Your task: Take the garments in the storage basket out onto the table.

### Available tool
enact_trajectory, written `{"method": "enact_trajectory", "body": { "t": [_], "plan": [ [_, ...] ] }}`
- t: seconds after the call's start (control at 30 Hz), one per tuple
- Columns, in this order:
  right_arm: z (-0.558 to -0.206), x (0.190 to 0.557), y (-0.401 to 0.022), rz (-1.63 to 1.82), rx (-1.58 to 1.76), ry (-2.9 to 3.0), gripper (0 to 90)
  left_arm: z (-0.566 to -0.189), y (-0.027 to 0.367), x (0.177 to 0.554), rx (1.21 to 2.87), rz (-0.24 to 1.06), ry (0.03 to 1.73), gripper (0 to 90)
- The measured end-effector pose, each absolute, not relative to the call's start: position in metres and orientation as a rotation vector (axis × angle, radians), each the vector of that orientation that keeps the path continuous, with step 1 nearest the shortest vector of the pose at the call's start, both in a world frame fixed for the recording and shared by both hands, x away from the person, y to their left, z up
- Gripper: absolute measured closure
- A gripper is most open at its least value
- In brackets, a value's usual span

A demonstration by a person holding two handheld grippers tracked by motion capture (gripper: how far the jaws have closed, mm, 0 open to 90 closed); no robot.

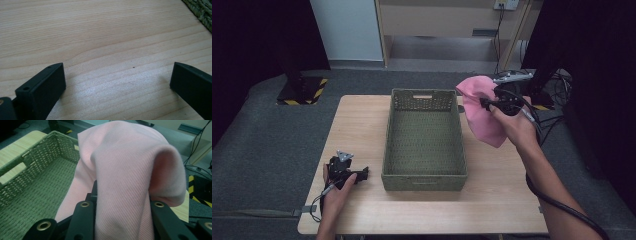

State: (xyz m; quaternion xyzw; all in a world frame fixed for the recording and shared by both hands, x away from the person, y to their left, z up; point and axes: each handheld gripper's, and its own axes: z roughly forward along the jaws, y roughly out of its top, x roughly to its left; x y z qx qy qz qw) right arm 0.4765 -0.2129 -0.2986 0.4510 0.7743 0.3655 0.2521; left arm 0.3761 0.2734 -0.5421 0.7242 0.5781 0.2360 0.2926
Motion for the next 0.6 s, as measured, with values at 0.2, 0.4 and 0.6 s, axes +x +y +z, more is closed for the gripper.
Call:
{"method": "enact_trajectory", "body": {
  "t": [0.2, 0.4, 0.6],
  "plan": [
    [-0.305, 0.481, -0.223, 0.973, 1.262, 2.092, 69.1, -0.542, 0.273, 0.376, 1.929, 0.629, 1.540, 0.0],
    [-0.312, 0.485, -0.231, 0.961, 1.287, 2.080, 69.1, -0.542, 0.273, 0.376, 1.929, 0.629, 1.540, 0.0],
    [-0.322, 0.490, -0.236, 0.947, 1.309, 2.077, 69.1, -0.542, 0.273, 0.376, 1.930, 0.629, 1.540, 0.0]
  ]
}}
